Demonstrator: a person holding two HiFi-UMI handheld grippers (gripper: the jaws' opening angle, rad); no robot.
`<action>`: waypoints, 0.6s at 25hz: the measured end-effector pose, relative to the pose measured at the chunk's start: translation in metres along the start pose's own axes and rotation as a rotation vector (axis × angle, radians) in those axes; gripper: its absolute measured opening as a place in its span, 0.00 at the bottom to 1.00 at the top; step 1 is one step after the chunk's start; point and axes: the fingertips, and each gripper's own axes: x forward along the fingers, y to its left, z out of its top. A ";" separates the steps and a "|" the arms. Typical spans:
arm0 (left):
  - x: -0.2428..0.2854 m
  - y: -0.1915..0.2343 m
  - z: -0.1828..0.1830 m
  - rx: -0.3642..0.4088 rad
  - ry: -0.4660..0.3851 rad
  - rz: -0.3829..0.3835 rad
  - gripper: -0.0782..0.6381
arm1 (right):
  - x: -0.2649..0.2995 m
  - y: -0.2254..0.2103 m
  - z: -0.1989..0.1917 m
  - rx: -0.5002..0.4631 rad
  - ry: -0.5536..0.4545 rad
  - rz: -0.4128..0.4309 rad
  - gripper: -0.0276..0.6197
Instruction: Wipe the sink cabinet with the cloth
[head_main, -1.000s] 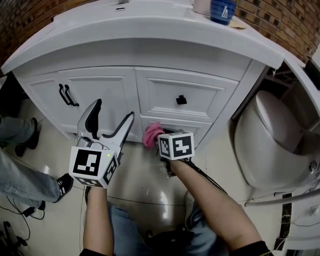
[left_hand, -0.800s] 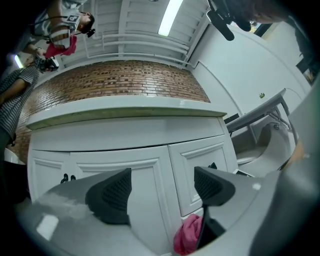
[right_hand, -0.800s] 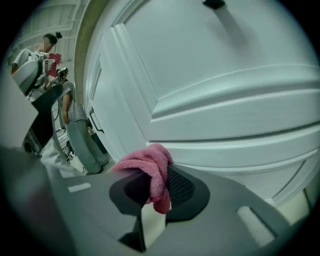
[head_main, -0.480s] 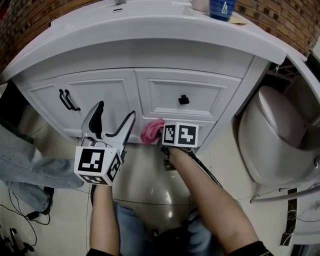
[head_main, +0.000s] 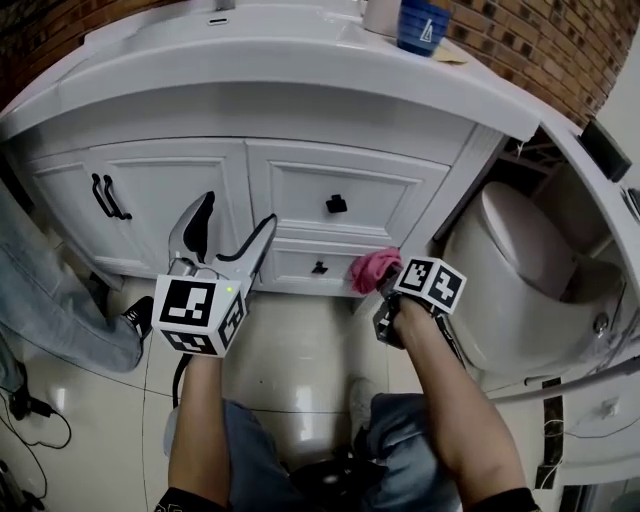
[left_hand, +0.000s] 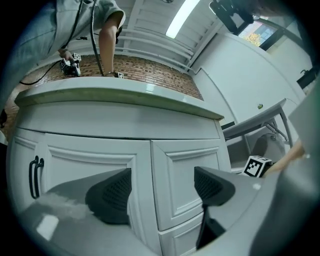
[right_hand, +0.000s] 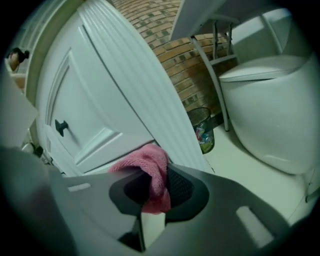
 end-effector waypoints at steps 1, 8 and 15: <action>0.001 -0.001 0.001 -0.001 -0.004 -0.001 0.66 | 0.000 0.000 0.001 -0.024 -0.003 -0.002 0.13; -0.009 0.013 0.000 0.014 0.003 0.027 0.66 | 0.037 0.095 -0.057 -0.149 0.112 0.205 0.13; -0.038 0.051 0.003 0.043 0.010 0.115 0.66 | 0.076 0.216 -0.140 -0.344 0.258 0.413 0.13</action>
